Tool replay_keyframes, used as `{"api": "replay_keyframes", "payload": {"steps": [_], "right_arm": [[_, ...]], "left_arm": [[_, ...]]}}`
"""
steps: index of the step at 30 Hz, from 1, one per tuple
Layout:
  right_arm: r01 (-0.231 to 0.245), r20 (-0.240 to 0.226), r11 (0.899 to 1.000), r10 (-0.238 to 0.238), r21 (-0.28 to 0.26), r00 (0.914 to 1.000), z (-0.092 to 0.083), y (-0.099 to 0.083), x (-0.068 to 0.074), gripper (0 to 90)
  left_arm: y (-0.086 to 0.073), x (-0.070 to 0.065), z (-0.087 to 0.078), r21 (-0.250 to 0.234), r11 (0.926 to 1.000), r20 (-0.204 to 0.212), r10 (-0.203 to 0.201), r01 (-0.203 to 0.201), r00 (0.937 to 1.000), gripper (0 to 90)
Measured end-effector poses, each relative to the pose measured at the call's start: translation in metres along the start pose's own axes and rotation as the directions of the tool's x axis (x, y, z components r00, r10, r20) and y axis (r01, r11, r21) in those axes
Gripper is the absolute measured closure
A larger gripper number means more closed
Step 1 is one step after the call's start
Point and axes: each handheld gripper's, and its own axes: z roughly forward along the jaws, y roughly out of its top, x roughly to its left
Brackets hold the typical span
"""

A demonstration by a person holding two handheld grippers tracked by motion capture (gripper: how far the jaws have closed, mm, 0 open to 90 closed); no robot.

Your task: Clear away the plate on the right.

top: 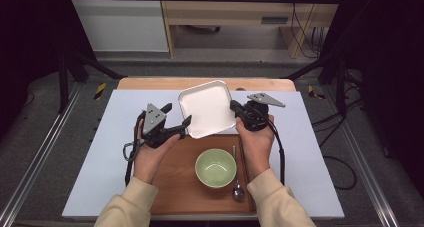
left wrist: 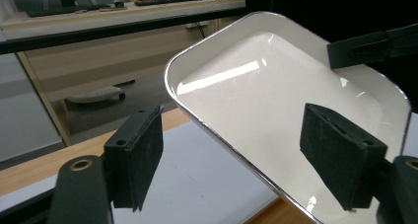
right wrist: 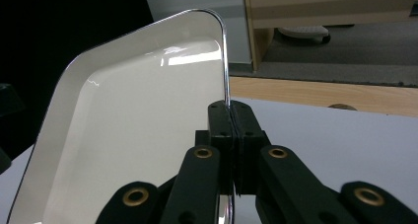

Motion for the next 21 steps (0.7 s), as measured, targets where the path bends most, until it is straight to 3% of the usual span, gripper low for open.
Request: {"api": "replay_keyframes", "payload": {"steps": [13,21], "right_arm": [[-0.002,-0.008,0.999,0.002,-0.041,1.0000,-0.006,0.001,0.011,89.3],[-0.002,0.000,0.999,0.002,-0.050,1.0000,-0.005,0.000,0.015,89.3]], "left_arm": [[-0.002,0.001,0.010,0.014,0.9984,-0.034,-0.055,0.055,0.9979,35.3],[-0.003,0.002,0.011,0.001,0.9955,-0.026,-0.095,0.095,0.9952,49.5]]}}
